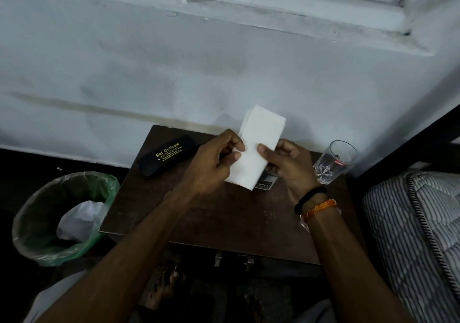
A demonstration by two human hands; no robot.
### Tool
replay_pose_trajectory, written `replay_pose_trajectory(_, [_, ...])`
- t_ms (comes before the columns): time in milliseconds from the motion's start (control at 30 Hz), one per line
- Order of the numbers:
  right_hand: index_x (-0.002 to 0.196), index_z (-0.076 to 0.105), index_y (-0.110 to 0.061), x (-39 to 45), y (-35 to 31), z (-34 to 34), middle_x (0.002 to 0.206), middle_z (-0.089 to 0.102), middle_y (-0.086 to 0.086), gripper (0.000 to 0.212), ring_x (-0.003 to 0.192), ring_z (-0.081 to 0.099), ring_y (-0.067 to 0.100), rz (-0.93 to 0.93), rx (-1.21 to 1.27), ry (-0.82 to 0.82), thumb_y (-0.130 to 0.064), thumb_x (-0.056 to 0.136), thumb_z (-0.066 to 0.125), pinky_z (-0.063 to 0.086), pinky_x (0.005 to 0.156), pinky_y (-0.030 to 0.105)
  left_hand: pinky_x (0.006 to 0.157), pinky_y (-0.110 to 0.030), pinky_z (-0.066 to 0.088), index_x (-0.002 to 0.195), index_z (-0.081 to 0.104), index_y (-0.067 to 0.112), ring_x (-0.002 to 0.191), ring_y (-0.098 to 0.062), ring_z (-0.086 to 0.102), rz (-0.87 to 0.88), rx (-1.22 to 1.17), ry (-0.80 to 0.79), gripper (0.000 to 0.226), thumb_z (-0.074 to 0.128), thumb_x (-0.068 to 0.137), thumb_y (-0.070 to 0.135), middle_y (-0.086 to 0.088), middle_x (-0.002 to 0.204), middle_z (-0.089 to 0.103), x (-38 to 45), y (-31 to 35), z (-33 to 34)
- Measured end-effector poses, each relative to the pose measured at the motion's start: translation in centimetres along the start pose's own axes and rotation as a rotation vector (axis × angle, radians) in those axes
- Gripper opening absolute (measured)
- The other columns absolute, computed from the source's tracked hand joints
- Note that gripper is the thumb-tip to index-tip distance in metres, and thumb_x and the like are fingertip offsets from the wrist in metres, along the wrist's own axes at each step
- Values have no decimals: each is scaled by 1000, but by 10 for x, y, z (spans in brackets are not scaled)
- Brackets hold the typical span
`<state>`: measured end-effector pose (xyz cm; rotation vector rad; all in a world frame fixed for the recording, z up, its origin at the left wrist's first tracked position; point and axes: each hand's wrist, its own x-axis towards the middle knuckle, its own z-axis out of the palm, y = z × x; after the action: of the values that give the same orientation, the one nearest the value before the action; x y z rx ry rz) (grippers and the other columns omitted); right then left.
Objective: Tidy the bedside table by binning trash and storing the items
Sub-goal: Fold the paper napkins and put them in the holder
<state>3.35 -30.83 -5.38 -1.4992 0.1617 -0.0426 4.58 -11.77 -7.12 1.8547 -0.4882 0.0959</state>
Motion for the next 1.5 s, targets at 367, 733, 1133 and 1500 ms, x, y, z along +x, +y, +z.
replay_pose_trajectory(367, [116, 69, -4, 2, -2, -1, 110, 74, 15, 47, 103, 69, 37, -76, -178, -14, 6, 72, 81, 59, 86, 50, 84, -23, 55, 92, 70, 3, 92, -13, 71, -16, -105, 110, 7, 69, 87, -2, -2, 95, 74, 24, 8, 1])
replay_pose_trajectory(733, [116, 63, -12, 9, -2, -3, 102, 73, 4, 51, 91, 72, 18, -203, -267, 15, 4, 72, 82, 60, 77, 30, 82, -41, 61, 102, 76, 12, 103, -16, 69, -74, -94, -34, 28, 68, 84, -7, 0, 110, 74, 27, 7, 2])
replay_pose_trajectory(1133, [115, 65, -11, 11, -5, -12, 104, 75, 10, 39, 94, 73, 23, -209, -163, -14, -1, 80, 78, 60, 81, 42, 88, -59, 56, 131, 64, 18, 126, -24, 57, -41, -315, -81, 71, 58, 75, -24, 1, 142, 57, 32, 20, 0])
replay_pose_trajectory(1500, [93, 57, -13, 6, -15, -7, 107, 67, 8, 36, 96, 70, 20, -338, -30, -135, 18, 78, 68, 59, 74, 35, 95, -68, 48, 143, 49, 30, 129, -35, 52, -173, -440, -283, 92, 58, 69, -23, -2, 146, 52, 29, 23, -6])
